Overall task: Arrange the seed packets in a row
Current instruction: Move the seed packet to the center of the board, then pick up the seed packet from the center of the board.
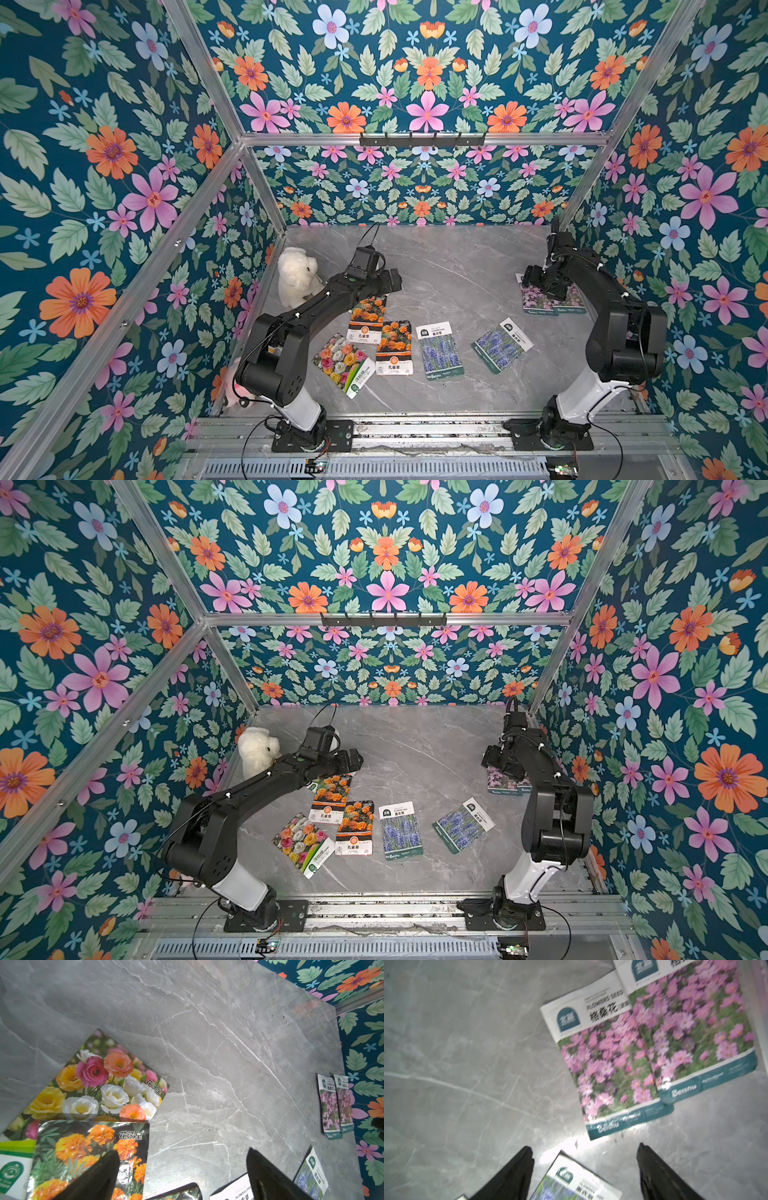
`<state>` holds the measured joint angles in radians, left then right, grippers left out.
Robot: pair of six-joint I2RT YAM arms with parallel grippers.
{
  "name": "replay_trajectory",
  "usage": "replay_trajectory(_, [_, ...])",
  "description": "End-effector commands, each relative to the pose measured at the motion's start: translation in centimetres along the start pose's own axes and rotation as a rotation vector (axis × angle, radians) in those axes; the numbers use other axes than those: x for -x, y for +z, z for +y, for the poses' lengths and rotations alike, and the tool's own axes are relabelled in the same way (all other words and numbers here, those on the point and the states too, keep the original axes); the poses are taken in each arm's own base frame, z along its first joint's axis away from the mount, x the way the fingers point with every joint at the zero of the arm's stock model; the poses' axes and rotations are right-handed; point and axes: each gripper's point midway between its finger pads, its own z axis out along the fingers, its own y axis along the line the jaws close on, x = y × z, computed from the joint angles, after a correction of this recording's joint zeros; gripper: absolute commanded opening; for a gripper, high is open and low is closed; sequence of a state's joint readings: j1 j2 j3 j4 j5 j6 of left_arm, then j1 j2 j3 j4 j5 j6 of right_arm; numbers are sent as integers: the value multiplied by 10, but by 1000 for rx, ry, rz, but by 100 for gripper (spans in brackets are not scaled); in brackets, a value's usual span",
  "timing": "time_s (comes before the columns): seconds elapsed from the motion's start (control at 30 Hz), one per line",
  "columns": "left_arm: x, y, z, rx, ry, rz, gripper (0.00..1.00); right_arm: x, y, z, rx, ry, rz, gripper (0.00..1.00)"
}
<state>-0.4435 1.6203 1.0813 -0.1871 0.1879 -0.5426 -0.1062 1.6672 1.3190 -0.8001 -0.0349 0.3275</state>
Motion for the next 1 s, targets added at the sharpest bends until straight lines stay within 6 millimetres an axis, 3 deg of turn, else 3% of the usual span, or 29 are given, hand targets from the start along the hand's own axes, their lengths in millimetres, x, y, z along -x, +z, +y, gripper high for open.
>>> replay_trajectory(0.0, [3, 1, -12, -56, 27, -10, 100, -26, -15, 4, 22, 65, 21, 83])
replay_trajectory(0.23, [-21, 6, -45, -144, 72, 50, 98, -85, -23, 3, 109, 185, 55, 82])
replay_trajectory(0.4, [-62, 19, -96, -259, 110, 134, 91, -141, -17, 8, 195, 256, 122, 80])
replay_trajectory(0.5, [-90, 28, -129, -350, 126, 198, 86, -163, -10, 4, 210, 290, 145, 77])
replay_trajectory(0.7, [-136, 48, -178, -448, 156, 317, 72, -176, 7, 9, 266, 305, 173, 61])
replay_trajectory(0.8, [-154, 60, -189, -472, 152, 374, 62, -172, 13, 8, 260, 296, 158, 53])
replay_trajectory(0.97, [-176, 69, -194, -477, 119, 464, 52, -164, 25, 6, 231, 287, 139, 49])
